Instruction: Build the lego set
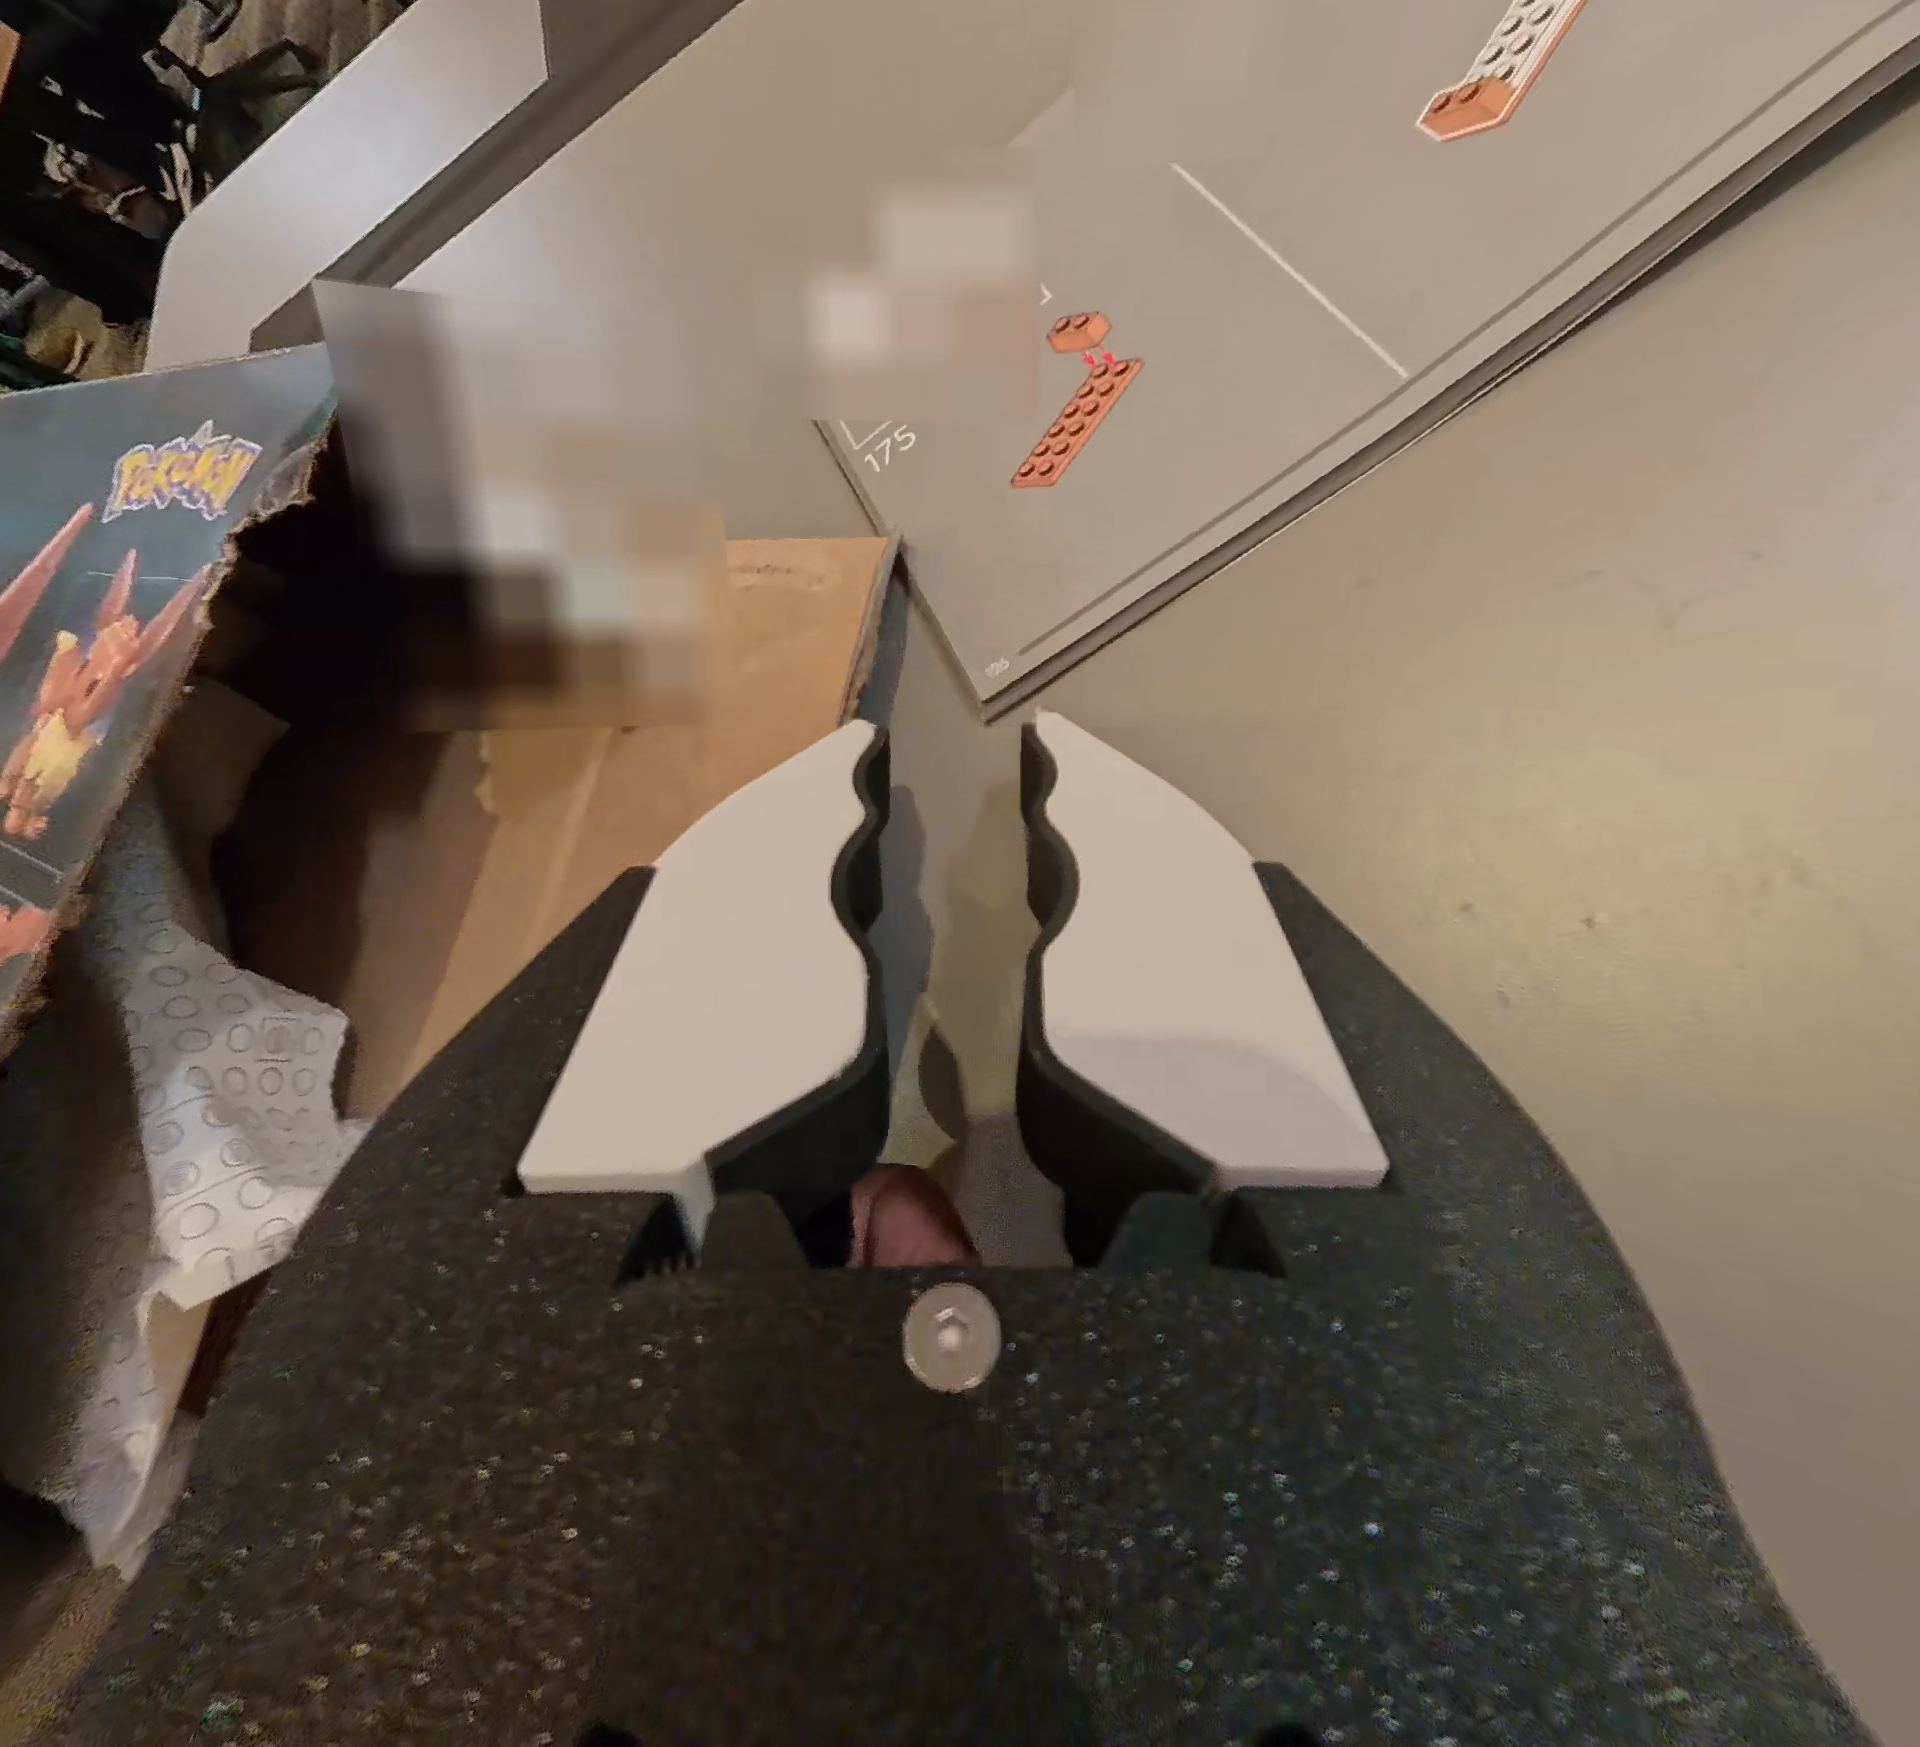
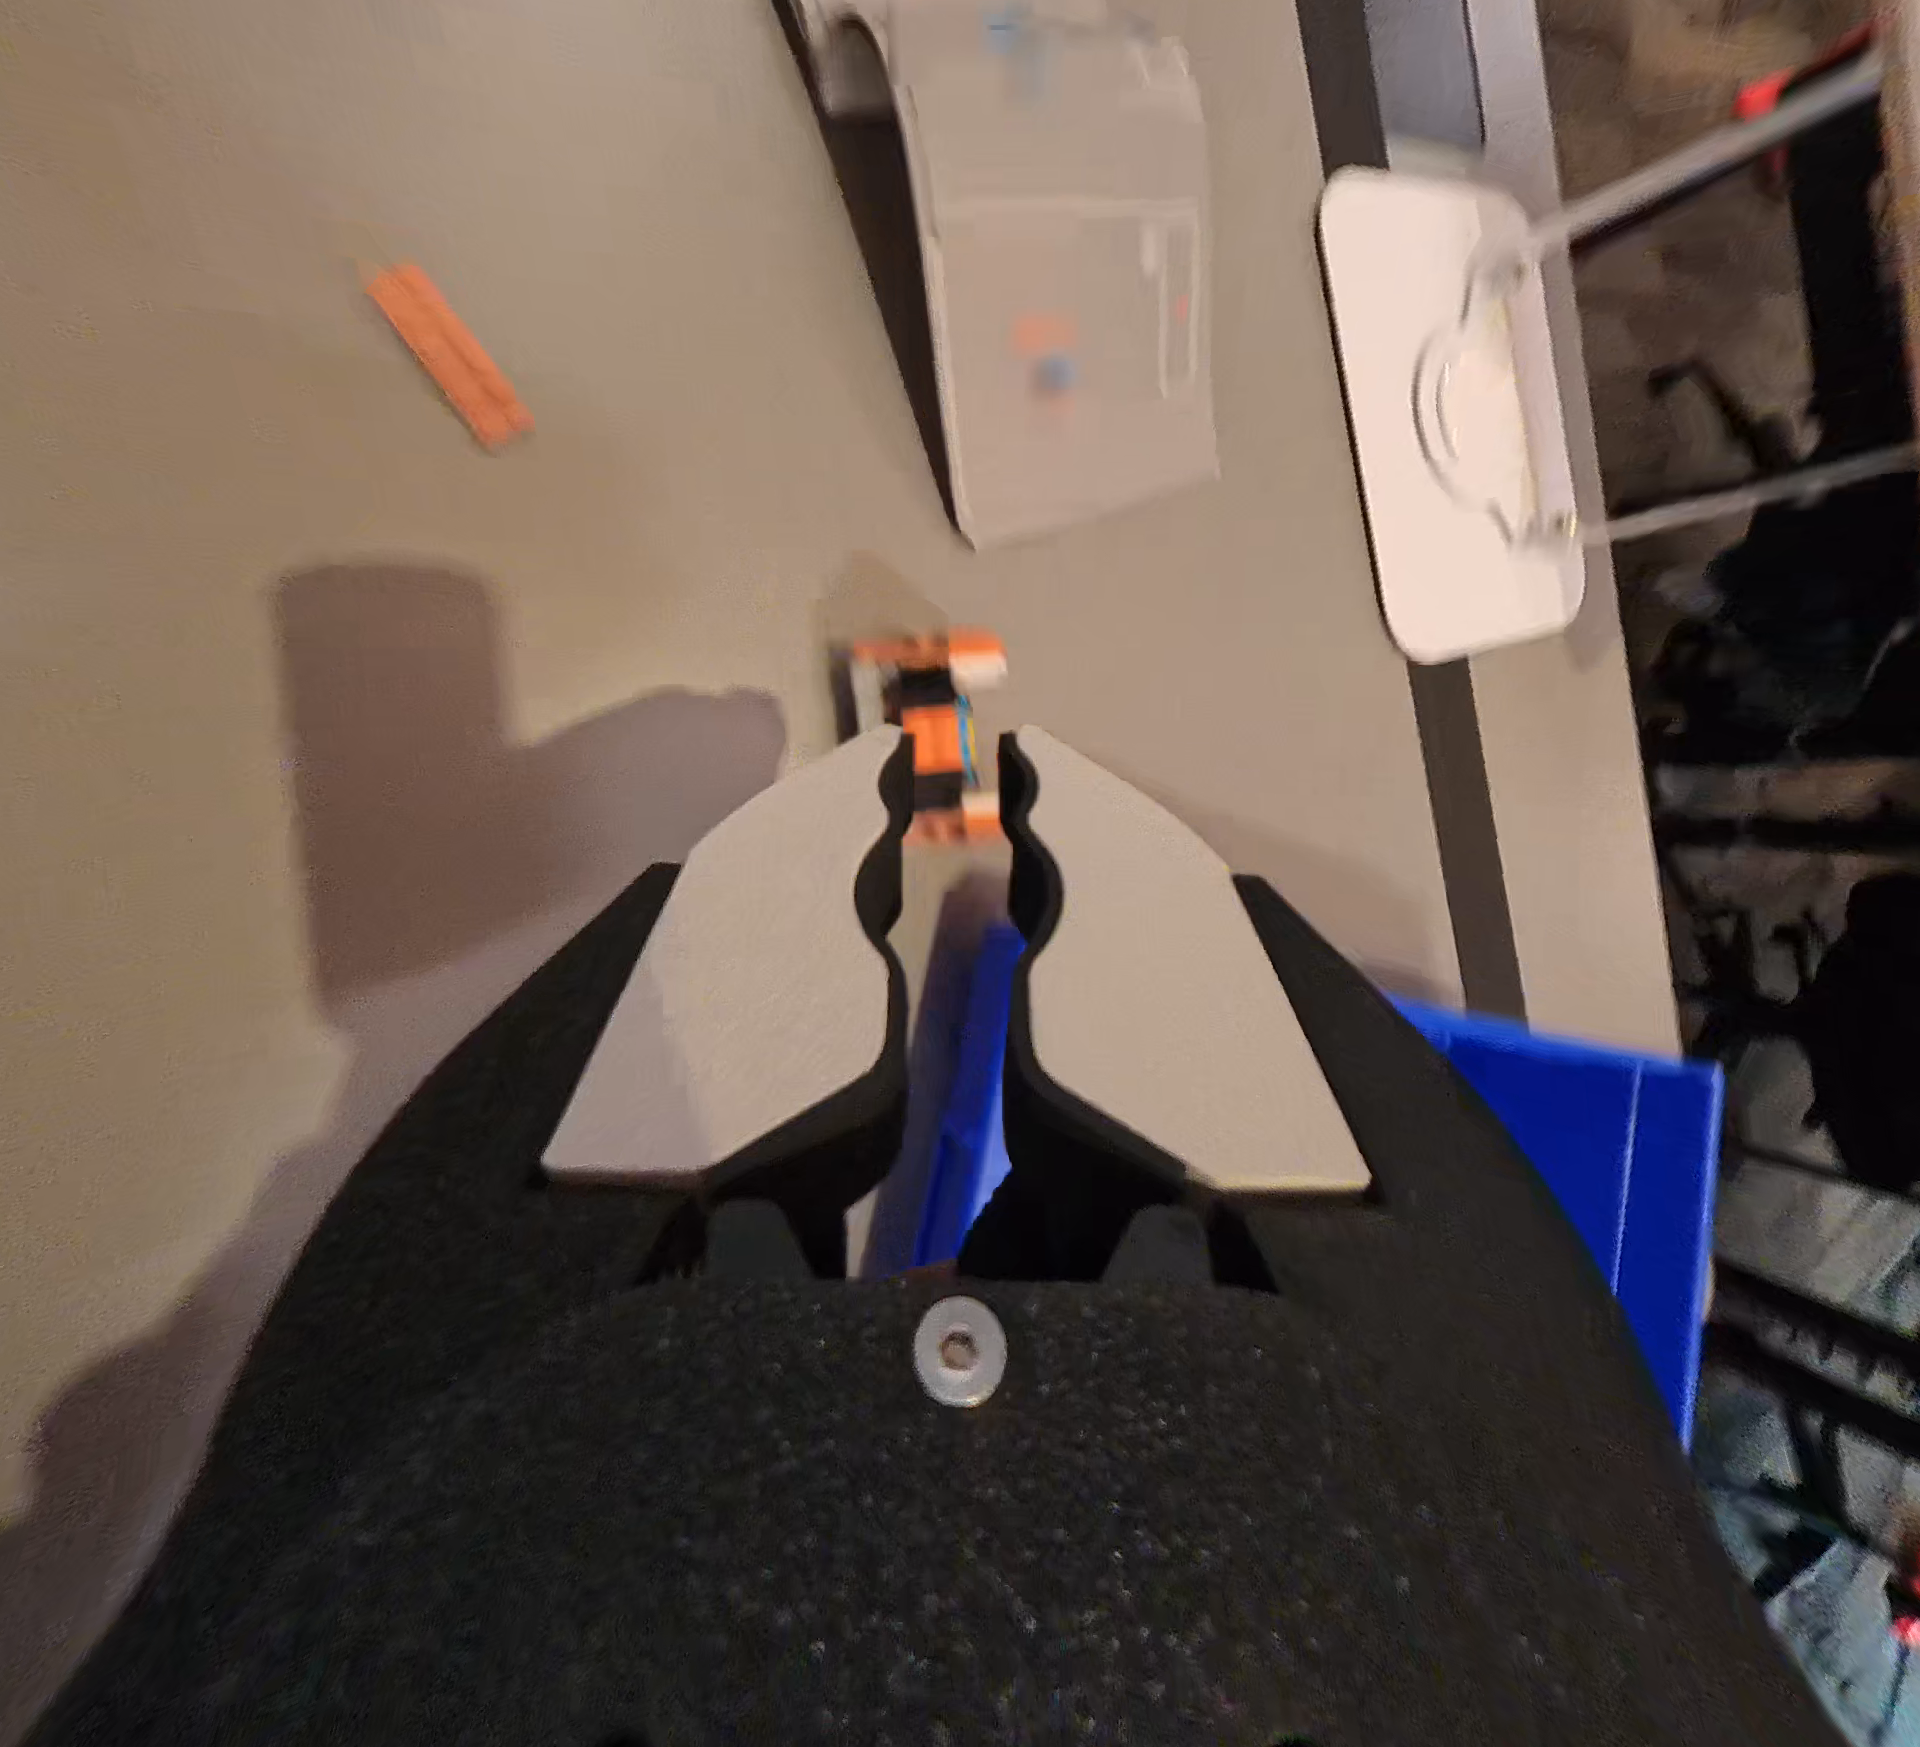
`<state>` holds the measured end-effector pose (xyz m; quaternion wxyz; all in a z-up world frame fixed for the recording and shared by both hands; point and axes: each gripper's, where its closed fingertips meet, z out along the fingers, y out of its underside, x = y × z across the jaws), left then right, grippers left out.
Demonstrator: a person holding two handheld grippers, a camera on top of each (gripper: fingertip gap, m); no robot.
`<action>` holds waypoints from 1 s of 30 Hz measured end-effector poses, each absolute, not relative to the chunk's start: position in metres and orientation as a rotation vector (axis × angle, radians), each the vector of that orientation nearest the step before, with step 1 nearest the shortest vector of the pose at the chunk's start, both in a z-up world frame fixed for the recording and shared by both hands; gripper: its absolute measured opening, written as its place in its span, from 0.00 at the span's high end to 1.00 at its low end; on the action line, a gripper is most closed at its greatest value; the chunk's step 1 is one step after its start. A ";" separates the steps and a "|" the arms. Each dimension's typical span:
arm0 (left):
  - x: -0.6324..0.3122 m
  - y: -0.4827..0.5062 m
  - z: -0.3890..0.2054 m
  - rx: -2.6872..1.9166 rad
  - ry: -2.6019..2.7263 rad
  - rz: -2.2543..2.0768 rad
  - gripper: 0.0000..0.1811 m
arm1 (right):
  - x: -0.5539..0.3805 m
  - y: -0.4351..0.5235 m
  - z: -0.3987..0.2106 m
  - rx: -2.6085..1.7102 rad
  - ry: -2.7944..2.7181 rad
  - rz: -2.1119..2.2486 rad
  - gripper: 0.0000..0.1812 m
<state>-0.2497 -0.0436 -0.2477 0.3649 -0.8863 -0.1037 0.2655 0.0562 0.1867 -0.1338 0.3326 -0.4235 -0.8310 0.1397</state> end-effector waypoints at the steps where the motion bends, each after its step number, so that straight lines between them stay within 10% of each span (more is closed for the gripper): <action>1: -0.247 -0.042 -0.248 -2.273 -0.263 0.665 0.87 | 0.045 0.170 -0.135 -1.059 -2.172 0.370 0.91; 18: -0.219 -0.055 -0.217 -2.041 -0.296 0.477 0.84 | -0.173 0.020 -0.225 -0.739 -2.669 0.596 0.65; 30: -0.212 -0.060 -0.210 -1.971 -0.304 0.364 0.85 | -0.212 0.004 -0.262 -0.689 -2.997 0.429 0.68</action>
